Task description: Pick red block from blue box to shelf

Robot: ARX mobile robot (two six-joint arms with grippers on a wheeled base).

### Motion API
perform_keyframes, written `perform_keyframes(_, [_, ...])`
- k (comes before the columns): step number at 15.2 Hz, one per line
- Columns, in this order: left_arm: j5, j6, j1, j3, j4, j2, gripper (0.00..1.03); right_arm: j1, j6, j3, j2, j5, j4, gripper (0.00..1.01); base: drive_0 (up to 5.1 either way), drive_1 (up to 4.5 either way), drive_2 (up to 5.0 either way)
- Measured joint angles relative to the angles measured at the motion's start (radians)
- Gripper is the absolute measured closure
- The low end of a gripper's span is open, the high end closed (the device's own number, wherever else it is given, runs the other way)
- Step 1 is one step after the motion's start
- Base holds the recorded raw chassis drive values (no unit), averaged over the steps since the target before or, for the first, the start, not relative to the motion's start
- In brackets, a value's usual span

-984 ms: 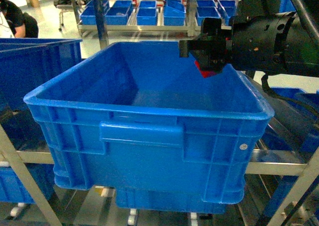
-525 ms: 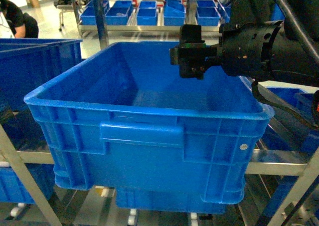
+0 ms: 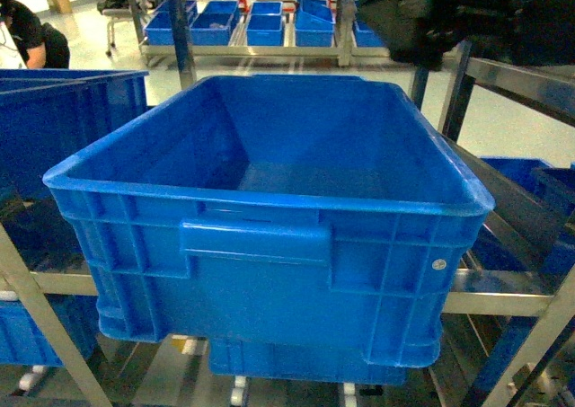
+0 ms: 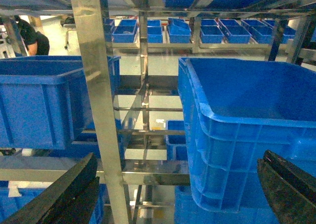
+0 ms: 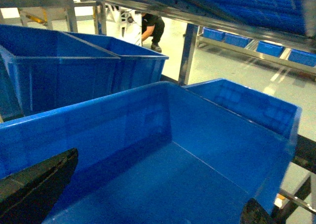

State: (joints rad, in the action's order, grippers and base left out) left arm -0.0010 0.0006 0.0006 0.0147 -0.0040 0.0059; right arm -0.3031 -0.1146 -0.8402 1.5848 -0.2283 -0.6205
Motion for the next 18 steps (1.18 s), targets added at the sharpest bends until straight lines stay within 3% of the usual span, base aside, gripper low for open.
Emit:
perform_keyframes(5, [0.000, 0.000, 0.000, 0.000, 0.000, 0.000, 0.05, 0.086, 0.009, 0.135, -0.093, -0.045, 0.009, 0.03, 0.0, 0.00, 0.0])
perform_keyframes(8, [0.000, 0.000, 0.000, 0.000, 0.000, 0.000, 0.05, 0.139, 0.008, 0.225, -0.212, -0.038, 0.022, 0.03, 0.0, 0.00, 0.0])
perform_keyframes(10, [0.000, 0.000, 0.000, 0.000, 0.000, 0.000, 0.05, 0.192, 0.027, 0.286, -0.340, 0.021, 0.046, 0.03, 0.0, 0.00, 0.0])
perform_keyframes(12, [0.000, 0.000, 0.000, 0.000, 0.000, 0.000, 0.05, 0.235, 0.064, 0.345, -0.436, 0.143, 0.076, 0.03, 0.0, 0.00, 0.0])
perform_keyframes(13, [0.000, 0.000, 0.000, 0.000, 0.000, 0.000, 0.05, 0.245, 0.101, 0.374, -0.477, 0.217, 0.055, 0.03, 0.0, 0.00, 0.0])
perform_keyframes(16, [0.000, 0.000, 0.000, 0.000, 0.000, 0.000, 0.05, 0.234, 0.200, 0.426, -0.541, 0.364, 0.054, 0.03, 0.0, 0.00, 0.0])
perform_keyframes(18, [0.000, 0.000, 0.000, 0.000, 0.000, 0.000, 0.05, 0.231, 0.219, 0.437, -0.551, 0.407, 0.068, 0.03, 0.0, 0.00, 0.0])
